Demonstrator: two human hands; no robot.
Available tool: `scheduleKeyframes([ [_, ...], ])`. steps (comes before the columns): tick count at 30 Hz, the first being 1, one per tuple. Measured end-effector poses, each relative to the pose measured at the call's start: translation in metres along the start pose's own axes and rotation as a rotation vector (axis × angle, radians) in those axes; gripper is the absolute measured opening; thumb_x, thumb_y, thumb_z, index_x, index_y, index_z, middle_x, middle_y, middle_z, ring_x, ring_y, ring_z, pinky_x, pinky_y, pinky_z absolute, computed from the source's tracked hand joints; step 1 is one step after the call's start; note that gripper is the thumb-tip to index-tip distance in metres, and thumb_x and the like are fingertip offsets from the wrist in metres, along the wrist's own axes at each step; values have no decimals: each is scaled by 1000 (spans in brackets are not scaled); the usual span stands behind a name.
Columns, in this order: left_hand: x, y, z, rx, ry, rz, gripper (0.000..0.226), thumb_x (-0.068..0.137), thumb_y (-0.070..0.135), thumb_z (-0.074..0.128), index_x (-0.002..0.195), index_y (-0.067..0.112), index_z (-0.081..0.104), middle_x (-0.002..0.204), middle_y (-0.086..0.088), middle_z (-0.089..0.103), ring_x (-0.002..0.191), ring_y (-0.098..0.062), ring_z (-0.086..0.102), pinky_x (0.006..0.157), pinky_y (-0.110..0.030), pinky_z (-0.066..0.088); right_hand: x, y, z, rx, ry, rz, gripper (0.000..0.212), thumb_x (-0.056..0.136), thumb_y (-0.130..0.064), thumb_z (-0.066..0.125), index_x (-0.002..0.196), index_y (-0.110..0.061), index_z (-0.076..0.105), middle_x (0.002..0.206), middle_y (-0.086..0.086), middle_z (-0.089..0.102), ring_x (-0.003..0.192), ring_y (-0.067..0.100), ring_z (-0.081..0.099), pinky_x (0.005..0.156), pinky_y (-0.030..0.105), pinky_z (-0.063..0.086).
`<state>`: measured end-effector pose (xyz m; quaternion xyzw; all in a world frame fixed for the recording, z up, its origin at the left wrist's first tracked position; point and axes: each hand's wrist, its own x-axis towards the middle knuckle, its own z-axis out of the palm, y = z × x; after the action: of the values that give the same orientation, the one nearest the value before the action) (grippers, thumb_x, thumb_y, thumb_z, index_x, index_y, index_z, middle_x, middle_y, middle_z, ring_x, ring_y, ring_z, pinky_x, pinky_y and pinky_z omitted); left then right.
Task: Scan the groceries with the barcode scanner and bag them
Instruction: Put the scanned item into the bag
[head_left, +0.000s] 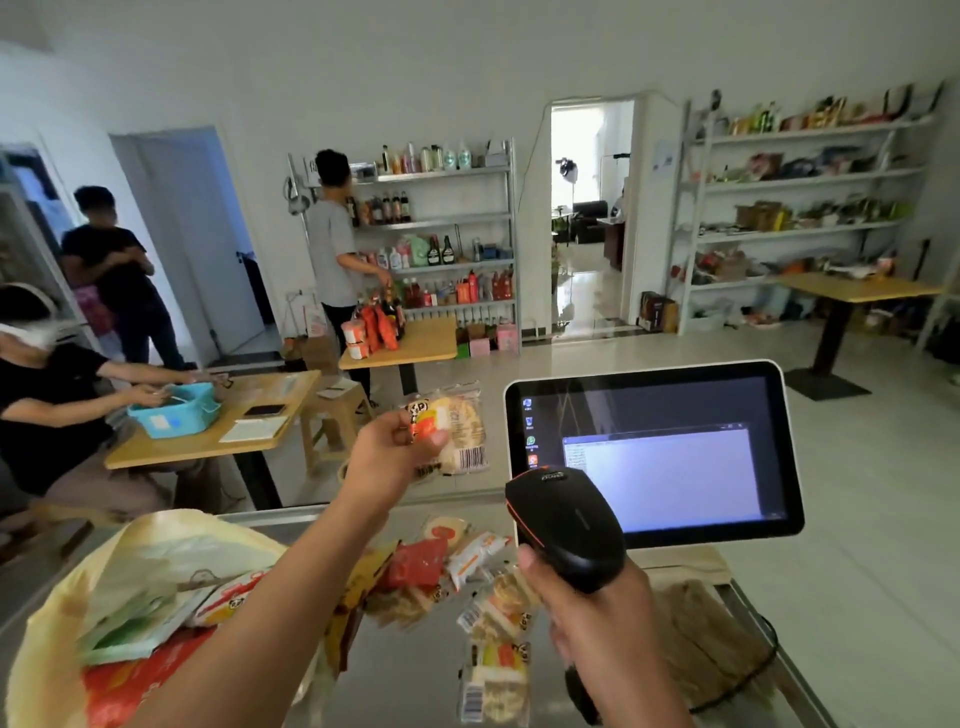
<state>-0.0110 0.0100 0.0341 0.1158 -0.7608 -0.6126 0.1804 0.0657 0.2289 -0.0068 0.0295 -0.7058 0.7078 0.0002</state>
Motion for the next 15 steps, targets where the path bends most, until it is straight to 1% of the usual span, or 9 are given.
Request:
scheduleKeyframes([
  [2, 2, 4, 3, -11, 2, 5, 22, 87, 13, 74, 105, 4, 65, 98, -15, 75, 94, -33, 71, 81, -45, 57, 1, 0, -1, -3, 21, 25, 24, 70, -29, 85, 79, -12, 70, 46, -5, 58, 48, 13, 54, 52, 23, 39],
  [3, 1, 6, 5, -23, 0, 9, 22, 88, 12, 74, 106, 4, 65, 98, -14, 75, 93, -30, 72, 75, -41, 59, 1, 0, -2, -5, 26, 32, 24, 70, -27, 86, 79, -12, 70, 45, -5, 58, 47, 13, 53, 51, 22, 39],
  [5, 0, 11, 8, -43, -11, 19, 20, 88, 11, 72, 106, 5, 65, 98, -11, 76, 88, -24, 72, 64, -30, 57, 0, 1, -3, -18, 27, 39, 21, 71, -25, 85, 79, -12, 70, 43, -5, 56, 44, 13, 51, 48, 21, 38],
  [6, -1, 13, 9, -50, -15, 19, 18, 88, 10, 72, 104, 7, 64, 97, -10, 75, 88, -23, 71, 64, -30, 57, 0, 2, -2, -35, 18, 42, 19, 72, -24, 84, 77, -13, 70, 42, -4, 55, 42, 13, 49, 46, 22, 37],
  [9, 0, 16, 11, -65, -26, 6, 14, 89, 9, 72, 99, 11, 63, 94, -6, 75, 87, -22, 71, 76, -41, 59, -2, 2, 0, -55, -15, 66, 14, 75, -21, 82, 76, -14, 69, 45, -2, 57, 42, 12, 49, 43, 23, 38],
  [12, 3, 17, 13, -78, -34, 8, 12, 89, 8, 71, 93, 14, 62, 85, 1, 74, 80, -16, 72, 72, -38, 60, -2, 2, 3, -49, -19, 71, 13, 75, -18, 81, 76, -16, 68, 47, -1, 58, 44, 13, 50, 44, 24, 40],
  [15, 6, 14, 13, -85, -41, 8, 13, 89, 6, 71, 92, 14, 61, 85, 1, 75, 79, -15, 72, 69, -36, 60, -2, 1, 4, -39, -37, 63, 12, 77, -15, 79, 75, -16, 68, 47, -1, 59, 47, 15, 51, 49, 27, 41],
])
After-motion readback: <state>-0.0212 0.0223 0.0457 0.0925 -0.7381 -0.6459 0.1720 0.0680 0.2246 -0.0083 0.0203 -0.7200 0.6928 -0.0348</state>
